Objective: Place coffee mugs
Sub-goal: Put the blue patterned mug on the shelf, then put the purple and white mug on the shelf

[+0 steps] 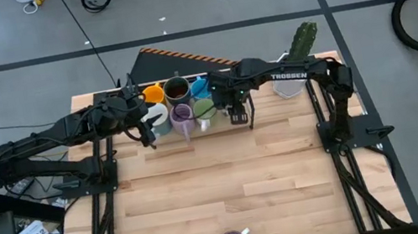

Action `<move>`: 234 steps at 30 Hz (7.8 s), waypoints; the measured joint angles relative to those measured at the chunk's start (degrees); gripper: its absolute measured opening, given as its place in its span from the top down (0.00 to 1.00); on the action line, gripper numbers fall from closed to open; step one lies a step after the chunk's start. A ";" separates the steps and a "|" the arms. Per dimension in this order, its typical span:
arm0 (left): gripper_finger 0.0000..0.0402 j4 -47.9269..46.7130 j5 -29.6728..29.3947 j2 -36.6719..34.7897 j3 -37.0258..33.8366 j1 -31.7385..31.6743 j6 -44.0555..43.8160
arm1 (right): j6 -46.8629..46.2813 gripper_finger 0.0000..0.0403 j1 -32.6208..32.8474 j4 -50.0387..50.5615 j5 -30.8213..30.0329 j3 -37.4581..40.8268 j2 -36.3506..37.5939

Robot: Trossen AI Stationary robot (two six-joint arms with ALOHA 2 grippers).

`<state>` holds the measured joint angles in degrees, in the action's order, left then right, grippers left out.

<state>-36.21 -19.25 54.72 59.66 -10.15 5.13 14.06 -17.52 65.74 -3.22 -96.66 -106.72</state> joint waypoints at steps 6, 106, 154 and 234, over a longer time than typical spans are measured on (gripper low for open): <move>0.52 -0.02 0.00 -0.01 0.00 0.00 -0.02 | 7.74 0.55 -0.36 -0.42 -2.20 0.02 0.00; 0.52 1.12 0.00 0.02 0.00 0.00 0.48 | 21.18 0.50 -6.09 -5.24 -0.14 0.04 0.15; 0.52 -0.18 0.02 0.02 0.00 0.17 -3.02 | 1.63 0.44 15.59 -10.85 -1.77 0.00 9.57; 0.52 -1.98 14.82 0.02 -0.04 6.23 -16.31 | -36.21 0.66 54.88 -48.77 -8.21 19.85 -6.62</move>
<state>-38.20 -4.43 54.74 59.61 -3.92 -11.18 -22.15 37.36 16.96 -11.43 -76.82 -113.34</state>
